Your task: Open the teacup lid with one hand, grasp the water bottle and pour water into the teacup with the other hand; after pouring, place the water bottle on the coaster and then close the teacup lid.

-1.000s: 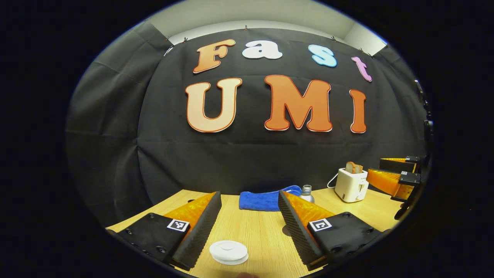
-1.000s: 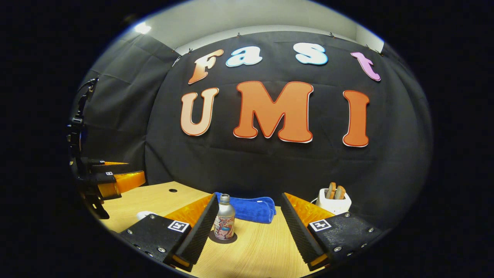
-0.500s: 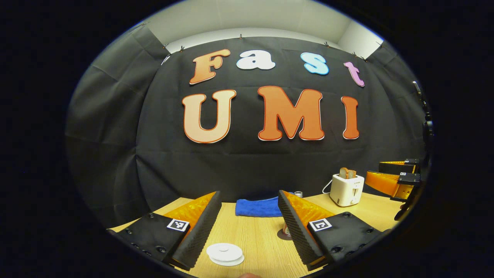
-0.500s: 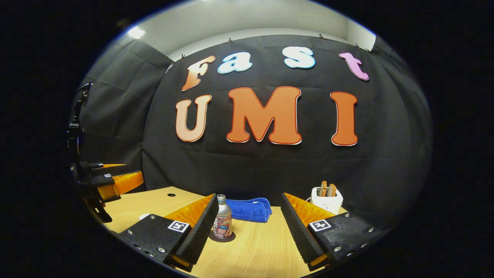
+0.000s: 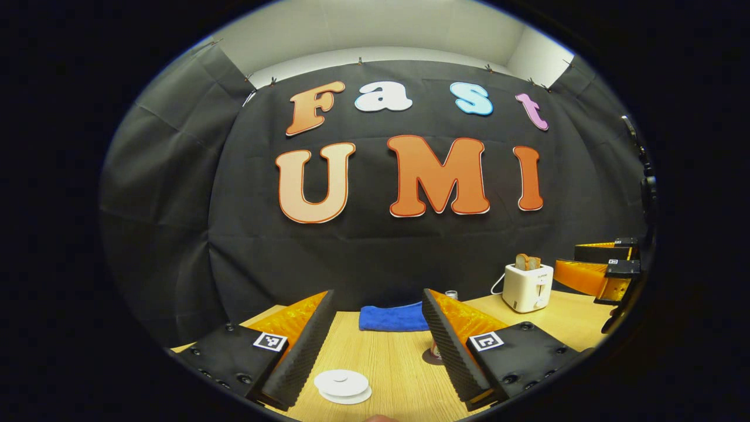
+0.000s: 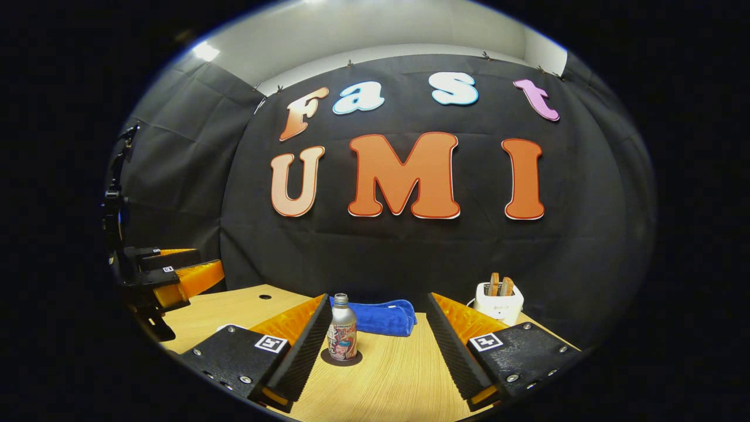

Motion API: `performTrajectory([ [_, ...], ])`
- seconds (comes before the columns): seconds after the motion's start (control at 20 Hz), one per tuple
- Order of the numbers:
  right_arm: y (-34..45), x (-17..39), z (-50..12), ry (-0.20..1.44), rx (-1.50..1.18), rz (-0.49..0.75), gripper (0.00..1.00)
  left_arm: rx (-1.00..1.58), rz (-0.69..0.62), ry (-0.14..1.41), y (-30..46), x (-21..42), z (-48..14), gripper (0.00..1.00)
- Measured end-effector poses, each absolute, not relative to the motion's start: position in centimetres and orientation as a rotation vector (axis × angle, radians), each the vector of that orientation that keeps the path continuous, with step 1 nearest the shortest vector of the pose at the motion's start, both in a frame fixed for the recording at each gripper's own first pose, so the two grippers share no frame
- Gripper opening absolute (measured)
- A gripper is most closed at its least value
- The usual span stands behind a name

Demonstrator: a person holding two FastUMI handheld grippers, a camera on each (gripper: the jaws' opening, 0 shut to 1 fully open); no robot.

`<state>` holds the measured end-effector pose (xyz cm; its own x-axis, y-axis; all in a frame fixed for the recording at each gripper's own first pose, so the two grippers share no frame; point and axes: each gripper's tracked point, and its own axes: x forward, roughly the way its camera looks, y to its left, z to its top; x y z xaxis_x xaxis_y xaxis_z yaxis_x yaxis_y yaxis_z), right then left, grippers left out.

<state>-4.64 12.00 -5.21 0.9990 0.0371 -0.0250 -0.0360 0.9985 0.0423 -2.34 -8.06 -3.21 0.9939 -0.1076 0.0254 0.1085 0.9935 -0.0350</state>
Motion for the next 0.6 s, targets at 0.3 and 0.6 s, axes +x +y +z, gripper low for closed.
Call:
performTrajectory([
  [0.3,12.39,-4.70,-4.96,0.016,0.040,0.041,0.97,-0.038,-0.105,-0.023,-8.15,-2.11,-3.04,0.94],
  [0.6,12.19,-4.67,-5.14,0.019,0.039,0.042,0.93,-0.045,-0.098,-0.021,-8.21,-2.03,-3.08,0.97],
])
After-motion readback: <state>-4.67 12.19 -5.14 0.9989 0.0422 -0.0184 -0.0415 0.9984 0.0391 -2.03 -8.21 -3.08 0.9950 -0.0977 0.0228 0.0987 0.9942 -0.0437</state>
